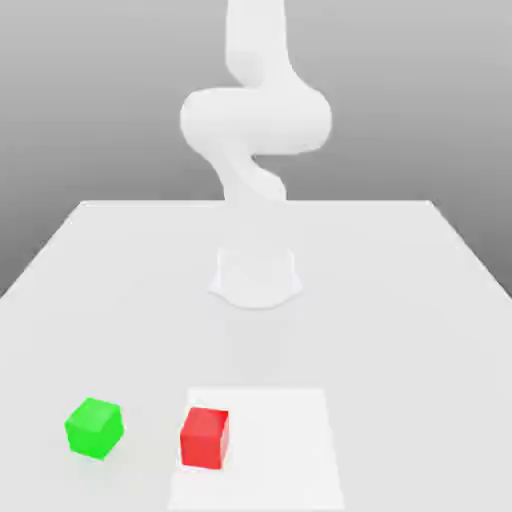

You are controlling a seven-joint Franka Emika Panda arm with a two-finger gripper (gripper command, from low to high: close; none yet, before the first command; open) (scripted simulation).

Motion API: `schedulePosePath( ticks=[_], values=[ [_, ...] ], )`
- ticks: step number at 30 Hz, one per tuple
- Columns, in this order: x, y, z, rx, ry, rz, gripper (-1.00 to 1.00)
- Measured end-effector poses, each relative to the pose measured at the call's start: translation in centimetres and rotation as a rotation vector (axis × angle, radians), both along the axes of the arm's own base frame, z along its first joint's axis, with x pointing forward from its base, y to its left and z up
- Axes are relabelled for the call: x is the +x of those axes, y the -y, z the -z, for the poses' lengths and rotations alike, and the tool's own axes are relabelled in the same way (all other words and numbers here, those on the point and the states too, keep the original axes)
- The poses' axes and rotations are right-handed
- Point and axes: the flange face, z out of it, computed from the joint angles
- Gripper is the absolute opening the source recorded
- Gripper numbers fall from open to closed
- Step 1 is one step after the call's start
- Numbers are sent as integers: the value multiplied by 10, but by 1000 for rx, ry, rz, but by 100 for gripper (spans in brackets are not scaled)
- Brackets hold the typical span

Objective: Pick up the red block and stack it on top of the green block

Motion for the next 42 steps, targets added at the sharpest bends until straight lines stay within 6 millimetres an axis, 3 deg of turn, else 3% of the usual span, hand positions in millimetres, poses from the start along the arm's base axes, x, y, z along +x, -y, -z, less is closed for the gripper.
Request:
schedulePosePath(
  ticks=[5,11,16,21,27,28,35,40,42],
  values=[
    [54,14,104,12,-168,28,0],
    [81,32,232,27,-362,63,0],
    [75,44,338,39,-524,93,0],
    [45,56,437,53,-685,128,0],
    [38,56,511,53,-716,130,0],
    [37,56,517,53,-716,130,-100],
    [37,56,517,53,-717,130,-100],
    [38,56,468,54,-716,130,-100],
    [35,90,451,89,-714,231,-100]
  ],
)
